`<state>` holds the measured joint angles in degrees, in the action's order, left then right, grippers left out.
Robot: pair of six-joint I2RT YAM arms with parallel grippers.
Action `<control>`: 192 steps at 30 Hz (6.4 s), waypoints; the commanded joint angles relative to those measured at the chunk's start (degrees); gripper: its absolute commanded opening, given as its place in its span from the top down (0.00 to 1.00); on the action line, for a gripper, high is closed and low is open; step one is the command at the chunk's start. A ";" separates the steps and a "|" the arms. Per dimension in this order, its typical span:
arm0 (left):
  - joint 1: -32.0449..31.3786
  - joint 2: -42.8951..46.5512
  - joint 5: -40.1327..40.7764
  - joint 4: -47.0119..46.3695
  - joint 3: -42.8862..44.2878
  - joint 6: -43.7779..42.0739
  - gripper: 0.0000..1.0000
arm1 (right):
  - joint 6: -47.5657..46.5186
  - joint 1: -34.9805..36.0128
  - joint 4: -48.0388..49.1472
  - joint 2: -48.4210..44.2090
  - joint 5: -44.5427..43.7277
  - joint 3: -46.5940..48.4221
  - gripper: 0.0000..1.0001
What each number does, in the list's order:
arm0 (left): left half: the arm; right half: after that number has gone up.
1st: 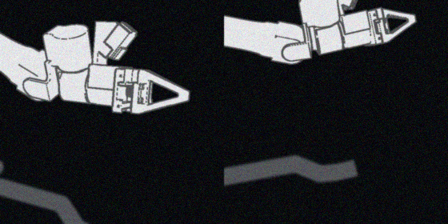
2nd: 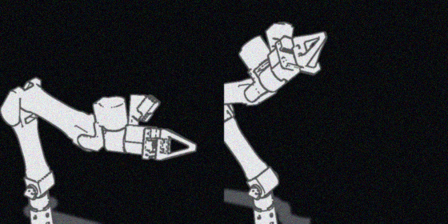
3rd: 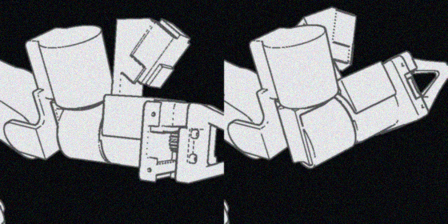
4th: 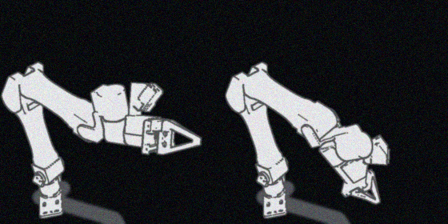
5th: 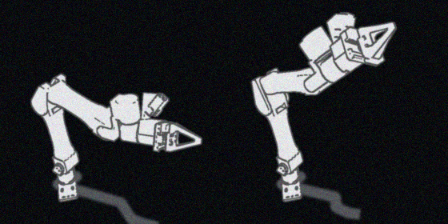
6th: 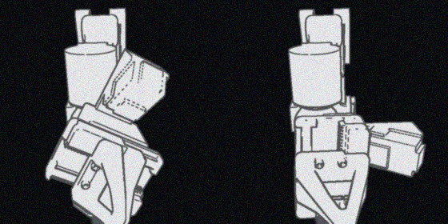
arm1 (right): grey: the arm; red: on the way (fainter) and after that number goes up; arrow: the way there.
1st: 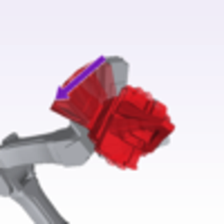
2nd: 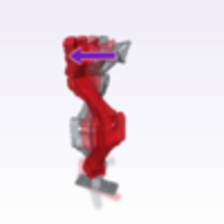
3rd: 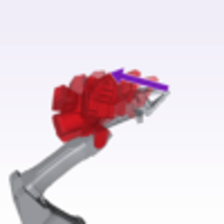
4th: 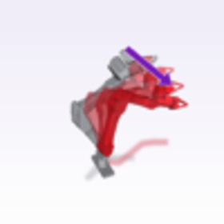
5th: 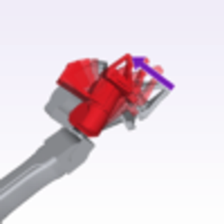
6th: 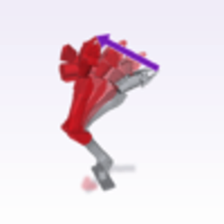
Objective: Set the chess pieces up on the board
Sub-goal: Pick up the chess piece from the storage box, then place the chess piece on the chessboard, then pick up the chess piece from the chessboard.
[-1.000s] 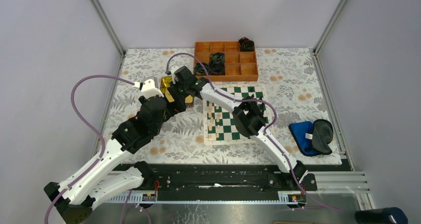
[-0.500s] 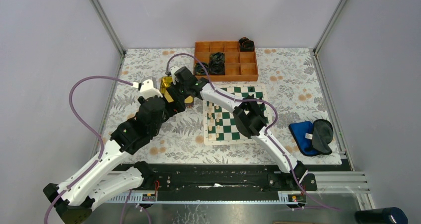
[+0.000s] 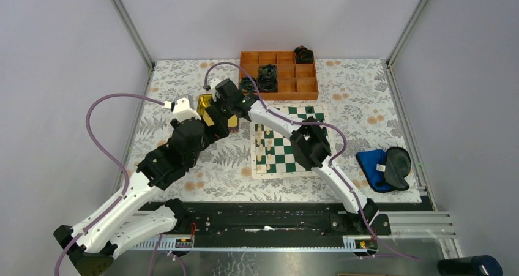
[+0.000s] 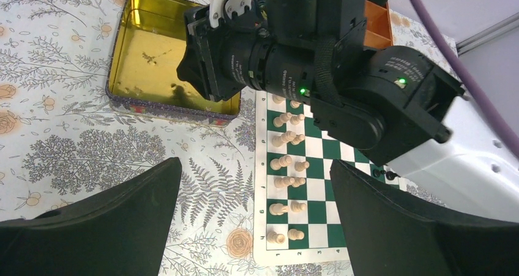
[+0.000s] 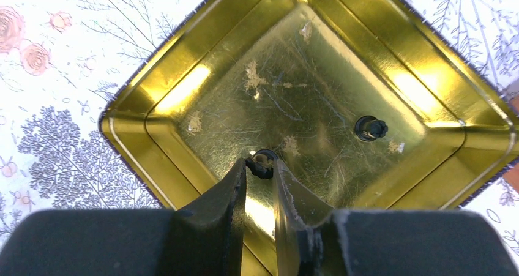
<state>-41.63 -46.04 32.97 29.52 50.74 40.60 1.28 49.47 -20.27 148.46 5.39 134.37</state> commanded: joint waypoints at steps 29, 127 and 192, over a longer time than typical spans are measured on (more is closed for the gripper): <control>0.14 -1.30 -1.35 -6.85 -3.10 -0.16 0.01 | 7.68 -17.61 5.07 -50.30 -16.83 -46.25 1.00; 0.16 -10.74 1.81 -12.16 -3.90 -7.26 0.01 | 14.31 -24.70 -19.49 -14.97 -10.16 -18.03 0.46; 1.64 -8.62 -1.44 -13.39 -5.51 -12.60 0.01 | 0.46 -21.93 -11.74 -25.55 -9.14 -33.33 0.69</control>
<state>-40.38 -55.55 32.03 18.83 45.50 28.32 7.55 26.61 -35.27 129.95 -6.09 104.31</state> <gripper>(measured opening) 0.989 0.415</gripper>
